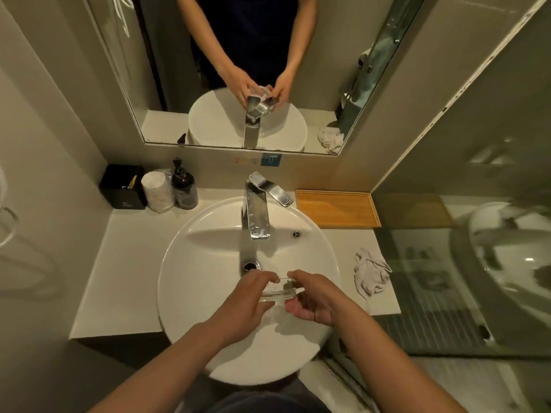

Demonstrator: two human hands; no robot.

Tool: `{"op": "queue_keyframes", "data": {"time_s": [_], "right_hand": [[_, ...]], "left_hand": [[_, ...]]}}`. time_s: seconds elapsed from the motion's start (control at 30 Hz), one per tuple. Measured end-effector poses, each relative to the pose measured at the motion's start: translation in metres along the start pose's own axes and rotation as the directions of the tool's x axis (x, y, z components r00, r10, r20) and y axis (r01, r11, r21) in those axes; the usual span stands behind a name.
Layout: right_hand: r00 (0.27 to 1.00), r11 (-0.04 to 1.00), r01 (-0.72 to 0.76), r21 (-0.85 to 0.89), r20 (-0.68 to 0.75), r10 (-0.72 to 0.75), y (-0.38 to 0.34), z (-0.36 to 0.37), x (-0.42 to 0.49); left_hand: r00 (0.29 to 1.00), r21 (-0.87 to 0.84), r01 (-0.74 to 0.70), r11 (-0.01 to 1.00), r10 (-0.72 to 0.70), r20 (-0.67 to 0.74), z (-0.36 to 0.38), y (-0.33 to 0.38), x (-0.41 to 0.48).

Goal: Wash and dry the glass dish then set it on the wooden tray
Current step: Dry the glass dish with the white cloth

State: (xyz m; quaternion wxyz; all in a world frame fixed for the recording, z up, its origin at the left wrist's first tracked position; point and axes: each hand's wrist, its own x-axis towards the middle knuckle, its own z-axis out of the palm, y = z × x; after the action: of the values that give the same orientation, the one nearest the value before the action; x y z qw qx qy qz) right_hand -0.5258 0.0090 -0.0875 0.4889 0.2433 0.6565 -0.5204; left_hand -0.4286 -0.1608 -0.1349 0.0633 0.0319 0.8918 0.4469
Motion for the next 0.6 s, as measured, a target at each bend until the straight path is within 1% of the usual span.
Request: {"op": "queue_keyframes", "data": {"time_s": [0.07,0.13,0.17,0.2,0.23,0.27,0.3,0.33,0.37,0.4,0.43,0.47,0.53,0.6], "right_hand": [[1.000,0.997,0.028,0.077,-0.015,-0.027,0.004,-0.008,0.003],[0.993,0.990,0.111,0.084,-0.059,-0.106,0.011,-0.015,0.007],[0.982,0.983,0.173,0.059,-0.083,-0.167,0.015,-0.019,0.008],[0.965,0.969,0.246,0.023,-0.102,-0.243,0.019,-0.024,0.009],[0.940,0.947,0.320,-0.023,-0.114,-0.321,0.022,-0.030,0.010],[0.914,0.922,0.382,-0.070,-0.121,-0.388,0.025,-0.037,0.009],[0.889,0.896,0.430,-0.112,-0.122,-0.442,0.026,-0.044,0.009],[0.869,0.874,0.468,-0.132,-0.113,-0.482,0.027,-0.049,0.007],[0.856,0.859,0.494,-0.137,-0.098,-0.508,0.027,-0.054,0.006],[0.845,0.846,0.517,-0.130,-0.079,-0.529,0.027,-0.061,0.004],[0.839,0.839,0.532,-0.117,-0.060,-0.540,0.026,-0.066,0.004],[0.836,0.836,0.541,-0.097,-0.043,-0.546,0.024,-0.067,0.003],[0.836,0.835,0.546,-0.062,-0.022,-0.548,0.019,-0.078,0.001],[0.840,0.839,0.541,-0.067,-0.003,-0.542,0.012,-0.090,0.000]], "left_hand": [[1.000,0.028,-0.009,1.000,0.009,0.011,0.005,0.003,0.006],[0.999,0.026,0.051,0.998,-0.052,0.017,0.011,0.006,0.011],[0.995,-0.016,0.098,0.995,-0.098,0.020,0.012,0.010,0.013],[0.988,-0.099,0.156,0.983,-0.154,0.024,0.013,0.013,0.015],[0.974,-0.219,0.225,0.950,-0.223,0.032,0.013,0.017,0.017],[0.951,-0.367,0.301,0.880,-0.306,0.047,0.014,0.021,0.020],[0.917,-0.512,0.374,0.773,-0.389,0.083,0.015,0.025,0.024],[0.881,-0.633,0.427,0.646,-0.454,0.131,0.016,0.029,0.028],[0.852,-0.721,0.455,0.523,-0.492,0.182,0.018,0.033,0.031],[0.836,-0.777,0.461,0.429,-0.504,0.218,0.021,0.039,0.038],[0.835,-0.810,0.451,0.374,-0.498,0.235,0.022,0.044,0.042],[0.839,-0.831,0.436,0.346,-0.489,0.237,0.021,0.046,0.043],[0.841,-0.855,0.413,0.313,-0.491,0.227,0.024,0.054,0.051],[0.833,-0.875,0.395,0.280,-0.512,0.211,0.028,0.059,0.061]]}}
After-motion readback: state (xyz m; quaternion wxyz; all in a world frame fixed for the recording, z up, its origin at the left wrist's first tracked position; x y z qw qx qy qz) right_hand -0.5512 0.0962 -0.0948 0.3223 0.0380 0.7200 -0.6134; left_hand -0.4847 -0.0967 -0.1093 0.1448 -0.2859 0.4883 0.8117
